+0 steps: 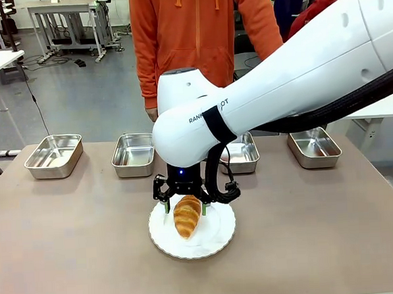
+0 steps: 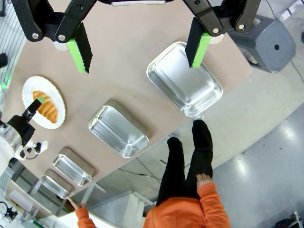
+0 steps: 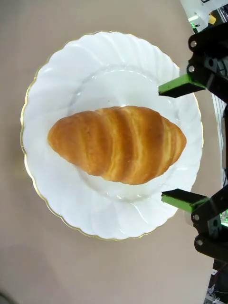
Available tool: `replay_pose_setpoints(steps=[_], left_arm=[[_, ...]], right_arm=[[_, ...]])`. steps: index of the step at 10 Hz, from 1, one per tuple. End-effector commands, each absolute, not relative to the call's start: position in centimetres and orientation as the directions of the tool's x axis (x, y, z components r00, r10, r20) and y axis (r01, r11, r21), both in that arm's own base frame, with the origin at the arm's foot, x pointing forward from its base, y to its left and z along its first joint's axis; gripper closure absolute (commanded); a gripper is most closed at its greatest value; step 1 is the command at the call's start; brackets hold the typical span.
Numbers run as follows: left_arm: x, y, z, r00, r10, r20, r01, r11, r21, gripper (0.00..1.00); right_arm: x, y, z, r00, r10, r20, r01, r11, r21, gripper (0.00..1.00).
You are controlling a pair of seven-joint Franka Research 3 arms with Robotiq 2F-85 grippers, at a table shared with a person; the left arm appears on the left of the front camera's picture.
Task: Place the bread in the container.
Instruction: Place the Butter Roll into the Airtight Container indicated by the human.
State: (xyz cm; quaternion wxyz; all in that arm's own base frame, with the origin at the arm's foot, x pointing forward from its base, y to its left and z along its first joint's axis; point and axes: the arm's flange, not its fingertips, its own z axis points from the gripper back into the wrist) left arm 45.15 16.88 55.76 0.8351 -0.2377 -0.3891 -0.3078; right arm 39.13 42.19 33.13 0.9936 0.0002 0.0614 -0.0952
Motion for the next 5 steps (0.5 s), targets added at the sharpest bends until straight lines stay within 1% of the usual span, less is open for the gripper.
replay_pose_setpoints(steps=[1,5], left_arm=[[45.1,16.9,55.9,0.496,-0.324,0.805,0.705,0.692,-0.155,0.0],[45.1,16.9,55.9,0.496,-0.324,0.805,0.705,0.692,-0.155,0.0]], right_arm=[[39.4,42.3,32.1,0.98,-0.183,-0.08,0.182,0.983,-0.018,0.0],[39.9,42.7,30.6,0.982,-0.165,-0.087,0.163,0.986,-0.027,0.0]])
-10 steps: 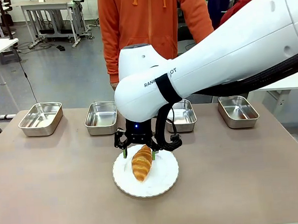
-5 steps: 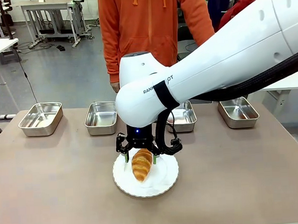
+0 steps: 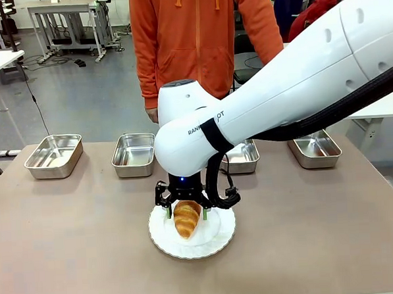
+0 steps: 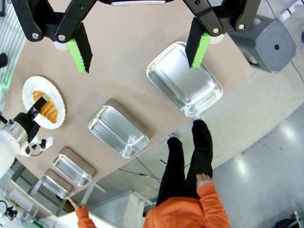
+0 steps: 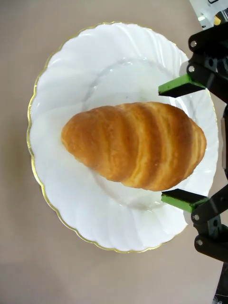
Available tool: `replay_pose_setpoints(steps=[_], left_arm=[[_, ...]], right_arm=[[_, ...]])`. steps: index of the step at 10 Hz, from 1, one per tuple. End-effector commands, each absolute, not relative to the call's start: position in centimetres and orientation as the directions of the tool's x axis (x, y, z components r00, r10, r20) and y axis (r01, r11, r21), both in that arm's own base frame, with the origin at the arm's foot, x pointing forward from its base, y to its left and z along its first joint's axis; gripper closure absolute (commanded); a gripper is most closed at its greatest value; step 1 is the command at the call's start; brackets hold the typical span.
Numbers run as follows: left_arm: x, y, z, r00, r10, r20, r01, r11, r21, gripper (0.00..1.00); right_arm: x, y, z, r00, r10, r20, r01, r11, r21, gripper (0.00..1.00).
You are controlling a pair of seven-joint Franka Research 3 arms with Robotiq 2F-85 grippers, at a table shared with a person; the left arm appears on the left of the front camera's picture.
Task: Place the bread in the container.
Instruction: Place the Butter Roll into the Airtight Container indicated by the human.
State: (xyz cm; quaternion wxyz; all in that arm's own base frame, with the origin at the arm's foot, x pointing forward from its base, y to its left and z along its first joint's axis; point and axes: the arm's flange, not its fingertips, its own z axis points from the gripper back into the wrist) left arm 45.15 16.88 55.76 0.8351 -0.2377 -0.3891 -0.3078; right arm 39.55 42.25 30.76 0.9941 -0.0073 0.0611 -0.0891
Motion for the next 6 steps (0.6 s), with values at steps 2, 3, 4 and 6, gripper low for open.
replay_pose_setpoints(steps=[2,3,4,6], left_arm=[[45.05,16.86,55.89,0.496,-0.324,0.805,0.705,0.692,-0.155,0.0],[45.05,16.86,55.89,0.496,-0.324,0.805,0.705,0.692,-0.155,0.0],[45.05,16.86,55.89,0.496,-0.324,0.805,0.705,0.692,-0.155,0.0],[45.05,16.86,55.89,0.496,-0.324,0.805,0.705,0.692,-0.155,0.0]], right_arm=[[40.05,42.72,30.19,0.982,-0.165,-0.088,0.163,0.986,-0.025,0.0],[40.21,42.6,30.2,0.977,-0.184,-0.108,0.183,0.983,-0.027,0.2],[40.24,42.53,30.19,0.977,-0.186,-0.105,0.184,0.983,-0.031,0.2],[40.32,42.54,30.25,0.979,-0.179,-0.096,0.175,0.984,-0.042,0.22]])
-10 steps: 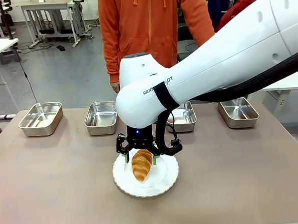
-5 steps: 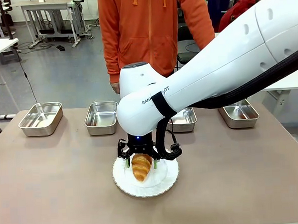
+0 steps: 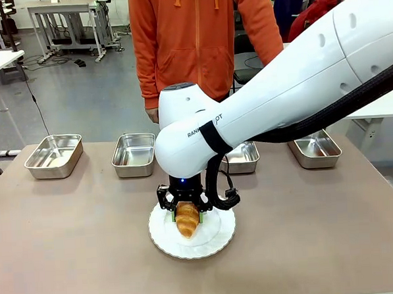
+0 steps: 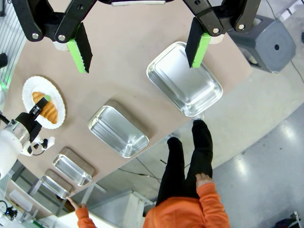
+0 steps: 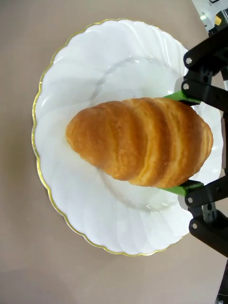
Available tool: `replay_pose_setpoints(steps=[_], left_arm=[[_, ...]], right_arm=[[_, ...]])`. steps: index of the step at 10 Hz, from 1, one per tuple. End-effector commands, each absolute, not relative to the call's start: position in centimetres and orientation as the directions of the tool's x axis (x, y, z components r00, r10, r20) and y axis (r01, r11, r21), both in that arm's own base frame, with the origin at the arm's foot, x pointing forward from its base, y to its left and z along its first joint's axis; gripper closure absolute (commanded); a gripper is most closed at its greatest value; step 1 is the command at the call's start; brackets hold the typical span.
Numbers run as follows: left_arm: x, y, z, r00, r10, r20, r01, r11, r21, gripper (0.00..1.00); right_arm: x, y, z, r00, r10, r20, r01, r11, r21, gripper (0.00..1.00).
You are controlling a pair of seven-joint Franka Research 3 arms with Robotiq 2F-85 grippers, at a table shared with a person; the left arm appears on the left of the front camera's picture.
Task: Place the bread in the container.
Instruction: Place the Butter Roll into the Airtight Container indicated by the human.
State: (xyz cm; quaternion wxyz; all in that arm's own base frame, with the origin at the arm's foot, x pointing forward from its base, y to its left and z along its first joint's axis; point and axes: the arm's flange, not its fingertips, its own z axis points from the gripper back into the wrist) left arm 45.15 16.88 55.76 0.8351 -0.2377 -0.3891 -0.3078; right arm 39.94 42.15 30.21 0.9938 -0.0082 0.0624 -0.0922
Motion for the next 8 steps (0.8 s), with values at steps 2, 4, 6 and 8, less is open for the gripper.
replay_pose_setpoints(steps=[2,4,6,8], left_arm=[[45.1,16.9,55.9,0.496,-0.324,0.805,0.705,0.692,-0.155,0.0],[45.1,16.9,55.9,0.496,-0.324,0.805,0.705,0.692,-0.155,0.0],[45.1,16.9,55.9,0.496,-0.324,0.805,0.705,0.692,-0.155,0.0],[45.1,16.9,55.9,0.496,-0.324,0.805,0.705,0.692,-0.155,0.0]], right_arm=[[40.5,42.7,30.6,0.976,-0.147,-0.164,0.131,0.986,-0.104,0.42],[40.0,42.2,30.3,0.976,-0.182,-0.122,0.18,0.983,-0.029,0.42],[40.0,42.2,30.3,0.976,-0.182,-0.122,0.18,0.983,-0.029,0.42],[40.7,41.4,32.1,0.98,-0.129,-0.151,0.129,0.992,-0.008,0.42]])
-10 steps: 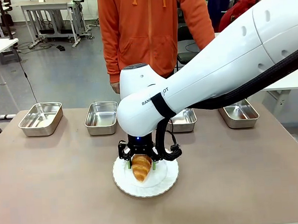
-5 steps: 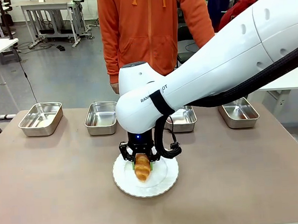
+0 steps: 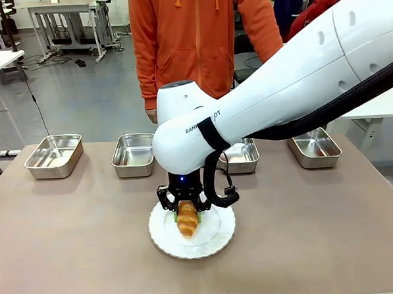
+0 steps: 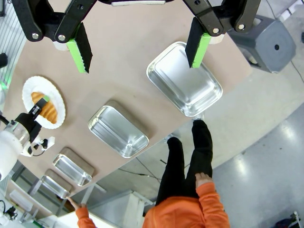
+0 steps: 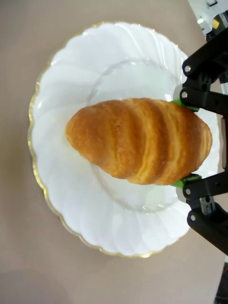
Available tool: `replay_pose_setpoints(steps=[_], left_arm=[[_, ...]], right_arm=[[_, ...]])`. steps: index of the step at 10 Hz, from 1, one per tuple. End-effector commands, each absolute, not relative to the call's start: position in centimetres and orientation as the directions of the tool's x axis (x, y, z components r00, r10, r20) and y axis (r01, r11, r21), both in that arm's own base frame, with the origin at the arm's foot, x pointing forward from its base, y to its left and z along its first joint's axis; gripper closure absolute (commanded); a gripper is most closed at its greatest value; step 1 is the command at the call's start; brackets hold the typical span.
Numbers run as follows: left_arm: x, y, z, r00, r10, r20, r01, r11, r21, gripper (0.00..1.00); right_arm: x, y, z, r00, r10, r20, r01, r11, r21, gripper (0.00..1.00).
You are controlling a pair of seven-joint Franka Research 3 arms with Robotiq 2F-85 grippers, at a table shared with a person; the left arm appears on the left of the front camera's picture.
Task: Place the bread in the container.
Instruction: Place the Butter Roll into the Airtight Container indicated by the human.
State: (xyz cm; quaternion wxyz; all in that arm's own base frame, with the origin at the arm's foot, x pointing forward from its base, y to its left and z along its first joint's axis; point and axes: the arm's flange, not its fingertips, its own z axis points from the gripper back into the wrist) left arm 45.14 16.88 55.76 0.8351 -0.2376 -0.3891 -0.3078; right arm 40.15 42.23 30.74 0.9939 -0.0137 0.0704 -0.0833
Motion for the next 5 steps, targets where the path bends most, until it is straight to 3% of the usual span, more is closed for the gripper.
replay_pose_setpoints(steps=[1,4,5], left_arm=[[45.1,16.9,55.9,0.496,-0.324,0.805,0.705,0.692,-0.155,0.0],[45.1,16.9,55.9,0.496,-0.324,0.805,0.705,0.692,-0.155,0.0],[45.1,16.9,55.9,0.496,-0.324,0.805,0.705,0.692,-0.155,0.0]], right_arm=[[41.4,40.3,34.4,0.98,-0.131,-0.149,0.137,0.99,0.035,0.42],[43.0,37.0,41.1,0.981,-0.089,-0.174,0.108,0.989,0.1,0.42],[43.4,35.3,43.8,0.984,0.005,-0.179,0.007,0.998,0.067,0.42]])
